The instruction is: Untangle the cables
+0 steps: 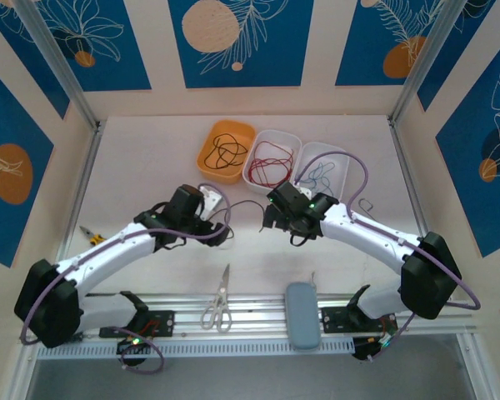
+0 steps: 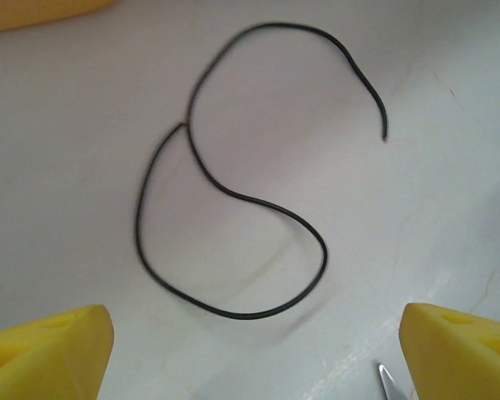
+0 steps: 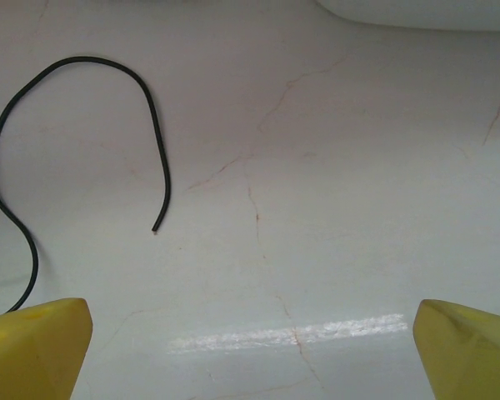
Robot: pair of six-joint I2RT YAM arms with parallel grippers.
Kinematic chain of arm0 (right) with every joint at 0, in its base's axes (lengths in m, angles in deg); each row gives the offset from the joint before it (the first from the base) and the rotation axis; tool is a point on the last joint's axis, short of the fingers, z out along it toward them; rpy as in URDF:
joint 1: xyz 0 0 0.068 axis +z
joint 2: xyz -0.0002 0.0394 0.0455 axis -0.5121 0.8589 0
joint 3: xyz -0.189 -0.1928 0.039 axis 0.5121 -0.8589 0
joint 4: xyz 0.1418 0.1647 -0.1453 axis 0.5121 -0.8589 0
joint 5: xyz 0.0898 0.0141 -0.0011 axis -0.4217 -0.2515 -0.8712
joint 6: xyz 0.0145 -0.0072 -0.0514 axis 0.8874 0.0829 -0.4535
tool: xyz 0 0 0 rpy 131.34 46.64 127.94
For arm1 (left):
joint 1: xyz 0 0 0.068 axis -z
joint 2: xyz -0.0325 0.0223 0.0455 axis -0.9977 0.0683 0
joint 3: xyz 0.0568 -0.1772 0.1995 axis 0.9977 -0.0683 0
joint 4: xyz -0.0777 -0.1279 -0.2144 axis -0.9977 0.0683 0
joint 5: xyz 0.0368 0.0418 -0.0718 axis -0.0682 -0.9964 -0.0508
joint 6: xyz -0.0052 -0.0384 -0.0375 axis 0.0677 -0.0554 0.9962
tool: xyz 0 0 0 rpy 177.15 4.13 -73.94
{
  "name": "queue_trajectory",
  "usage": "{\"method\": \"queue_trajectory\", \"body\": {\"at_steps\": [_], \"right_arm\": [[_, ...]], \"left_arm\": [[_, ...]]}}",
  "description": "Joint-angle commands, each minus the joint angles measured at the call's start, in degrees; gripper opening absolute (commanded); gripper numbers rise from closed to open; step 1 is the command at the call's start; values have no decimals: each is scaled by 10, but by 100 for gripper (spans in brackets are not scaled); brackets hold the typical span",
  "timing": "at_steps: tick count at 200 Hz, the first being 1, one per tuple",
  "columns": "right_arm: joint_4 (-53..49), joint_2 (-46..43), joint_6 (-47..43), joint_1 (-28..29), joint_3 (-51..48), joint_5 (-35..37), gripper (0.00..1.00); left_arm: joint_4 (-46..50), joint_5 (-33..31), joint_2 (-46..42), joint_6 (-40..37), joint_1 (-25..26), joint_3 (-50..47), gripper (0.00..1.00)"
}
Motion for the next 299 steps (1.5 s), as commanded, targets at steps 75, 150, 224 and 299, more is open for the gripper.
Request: {"method": "queue_trajectory", "body": {"at_steps": [75,150,224,299], "right_arm": [[-16,-31,17,-31,-11,-15,99],[-12,-45,22,-40,-20,-23,99],[2,-64,22,-48,-38,-33,99],[54,-76,-19,-51,-53,-68,99]], "left_arm": [[78,-55,118,-86,66,63,83],[51,-73,196,-94,69,91,77],[10,-81,231,-89,78,94,39],[1,-54,138,-96,77,74,0]]}}
